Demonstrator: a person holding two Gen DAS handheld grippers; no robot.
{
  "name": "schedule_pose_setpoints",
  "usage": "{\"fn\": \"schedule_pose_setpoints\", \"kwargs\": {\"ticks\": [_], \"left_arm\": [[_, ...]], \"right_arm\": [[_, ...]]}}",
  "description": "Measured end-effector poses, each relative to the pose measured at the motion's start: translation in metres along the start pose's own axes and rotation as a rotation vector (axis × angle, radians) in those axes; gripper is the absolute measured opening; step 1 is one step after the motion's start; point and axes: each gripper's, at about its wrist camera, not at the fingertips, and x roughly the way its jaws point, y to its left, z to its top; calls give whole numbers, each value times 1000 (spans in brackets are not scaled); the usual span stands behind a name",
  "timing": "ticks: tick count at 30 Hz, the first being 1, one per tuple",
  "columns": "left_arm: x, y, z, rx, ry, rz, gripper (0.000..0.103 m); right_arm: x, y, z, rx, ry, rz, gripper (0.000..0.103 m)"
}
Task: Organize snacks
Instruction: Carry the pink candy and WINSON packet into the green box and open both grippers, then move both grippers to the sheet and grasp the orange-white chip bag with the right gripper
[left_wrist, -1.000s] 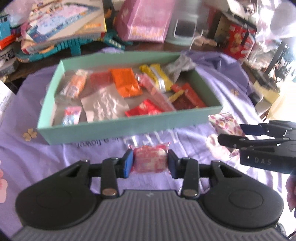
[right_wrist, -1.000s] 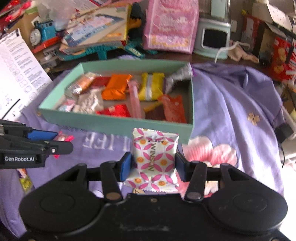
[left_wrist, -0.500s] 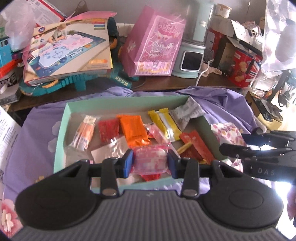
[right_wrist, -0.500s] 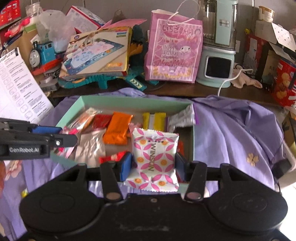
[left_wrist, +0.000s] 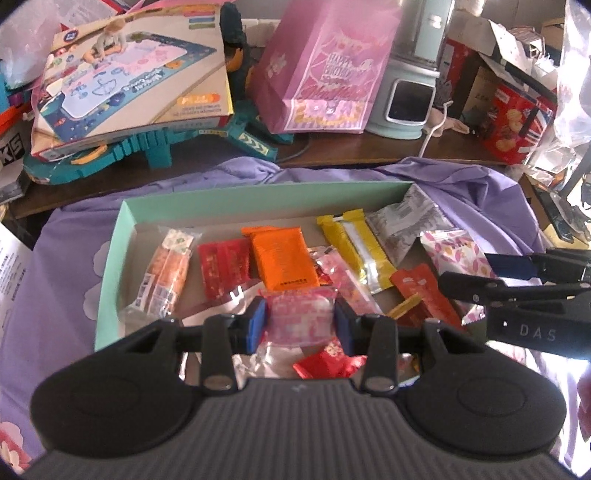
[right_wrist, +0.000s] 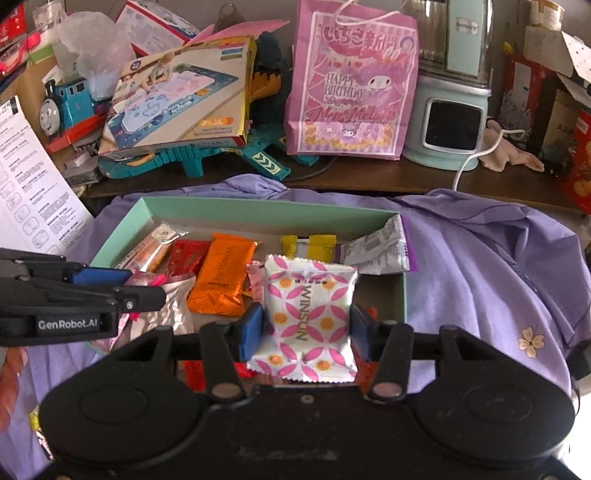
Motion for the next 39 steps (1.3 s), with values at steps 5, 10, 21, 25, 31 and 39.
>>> {"fn": "schedule_pose_setpoints", "kwargs": {"ticks": [5,10,21,25,31,39], "left_arm": [[17,1,5,3,22,24,52],[23,-6,0,33,-3,121,102],[19,-8,-9,46,23,133,103],[10,-9,-10,46,13,135,103],[-10,-11,-12,43,-5,135,103],[-54,-11,-27,29,-37,122,103]], "right_arm": [[16,-4,5,31,13,12,54],[18,-5,4,53,0,14,89],[8,0,-5,12,-10,-5,103],[1,0,-5,4,-14,-3,103],[-15,3,-8,9,-23,-1,103],[-49,12,-19,21,-32,4,103]]}}
